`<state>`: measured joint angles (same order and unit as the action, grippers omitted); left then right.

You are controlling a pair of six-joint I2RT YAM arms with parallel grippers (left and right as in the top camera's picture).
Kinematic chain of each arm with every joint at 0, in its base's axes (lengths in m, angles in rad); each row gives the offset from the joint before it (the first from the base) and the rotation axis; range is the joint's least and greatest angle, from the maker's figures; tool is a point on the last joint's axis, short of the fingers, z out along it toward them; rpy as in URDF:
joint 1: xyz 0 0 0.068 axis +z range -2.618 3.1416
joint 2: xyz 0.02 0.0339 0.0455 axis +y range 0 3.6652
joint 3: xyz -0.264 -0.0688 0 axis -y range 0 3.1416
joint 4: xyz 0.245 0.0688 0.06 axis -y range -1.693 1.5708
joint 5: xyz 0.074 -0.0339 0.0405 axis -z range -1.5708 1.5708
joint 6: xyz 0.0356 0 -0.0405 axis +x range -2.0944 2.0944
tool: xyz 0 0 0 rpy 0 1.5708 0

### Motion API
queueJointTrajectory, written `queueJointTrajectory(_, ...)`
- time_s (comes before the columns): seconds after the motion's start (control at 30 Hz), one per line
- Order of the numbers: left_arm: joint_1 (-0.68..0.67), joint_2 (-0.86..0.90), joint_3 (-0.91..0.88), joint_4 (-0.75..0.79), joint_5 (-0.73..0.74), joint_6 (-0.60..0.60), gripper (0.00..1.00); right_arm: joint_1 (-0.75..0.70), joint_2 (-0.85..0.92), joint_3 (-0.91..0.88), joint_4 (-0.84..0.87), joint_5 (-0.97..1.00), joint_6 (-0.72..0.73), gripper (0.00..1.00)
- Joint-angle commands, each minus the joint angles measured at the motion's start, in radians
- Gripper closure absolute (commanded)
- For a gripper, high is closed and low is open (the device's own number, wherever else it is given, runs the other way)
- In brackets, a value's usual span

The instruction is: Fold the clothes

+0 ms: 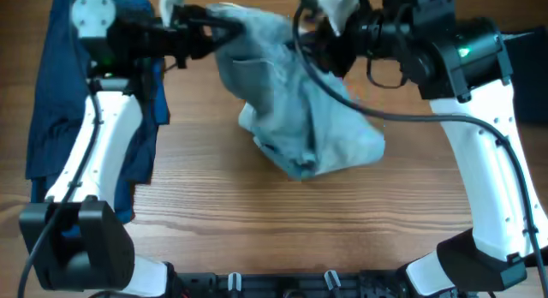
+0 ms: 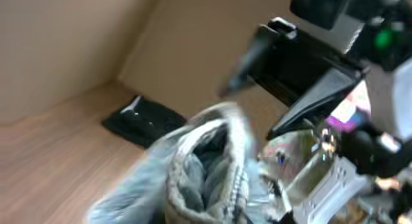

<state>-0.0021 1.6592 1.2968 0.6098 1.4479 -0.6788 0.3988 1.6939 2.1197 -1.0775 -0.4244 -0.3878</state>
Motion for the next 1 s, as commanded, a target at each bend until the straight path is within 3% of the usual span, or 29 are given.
queueJointTrajectory(0.0, 0.074, -0.032, 0.003, 0.020, -0.018, -0.241, 0.96, -0.016, 0.039, 0.013, 0.080, 0.397, 0.426, 0.18)
queueJointTrajectory(0.03, 0.084, -0.041, 0.003, 0.020, 0.000, -0.288, 0.96, -0.023, 0.057, 0.013, 0.091, 0.446, 0.504, 0.11)
queueJointTrajectory(0.13, 0.102, -0.053, 0.003, 0.020, 0.062, -0.400, 0.96, -0.035, 0.113, 0.013, 0.104, 0.411, 0.517, 0.02)
queueJointTrajectory(0.2, 0.112, -0.053, 0.003, 0.007, 0.125, -0.468, 0.96, -0.035, 0.168, 0.013, 0.099, 0.363, 0.486, 0.00)
queueJointTrajectory(0.3, 0.112, -0.053, 0.000, -0.100, 0.123, -0.467, 0.96, -0.037, 0.267, 0.013, 0.098, 0.298, 0.468, 0.00)
queueJointTrajectory(0.5, 0.112, -0.053, -0.002, -0.106, 0.121, -0.467, 0.96, -0.117, 0.349, 0.013, 0.114, 0.129, 0.469, 0.00)
queueJointTrajectory(0.63, 0.109, -0.057, 0.003, 0.017, 0.118, -0.498, 0.96, -0.185, 0.349, 0.013, 0.142, -0.034, 0.436, 0.00)
queueJointTrajectory(0.77, 0.112, -0.059, 0.081, 0.150, 0.113, -0.509, 0.96, -0.189, 0.349, 0.013, 0.133, -0.049, 0.388, 0.01)
queueJointTrajectory(0.87, 0.112, -0.059, 0.166, 0.158, 0.013, -0.563, 0.96, -0.188, 0.349, 0.013, 0.130, -0.048, 0.388, 0.01)
queueJointTrajectory(0.97, 0.130, -0.061, 0.211, 0.090, -0.262, -0.715, 0.96, -0.188, 0.349, 0.013, 0.124, -0.048, 0.388, 0.00)
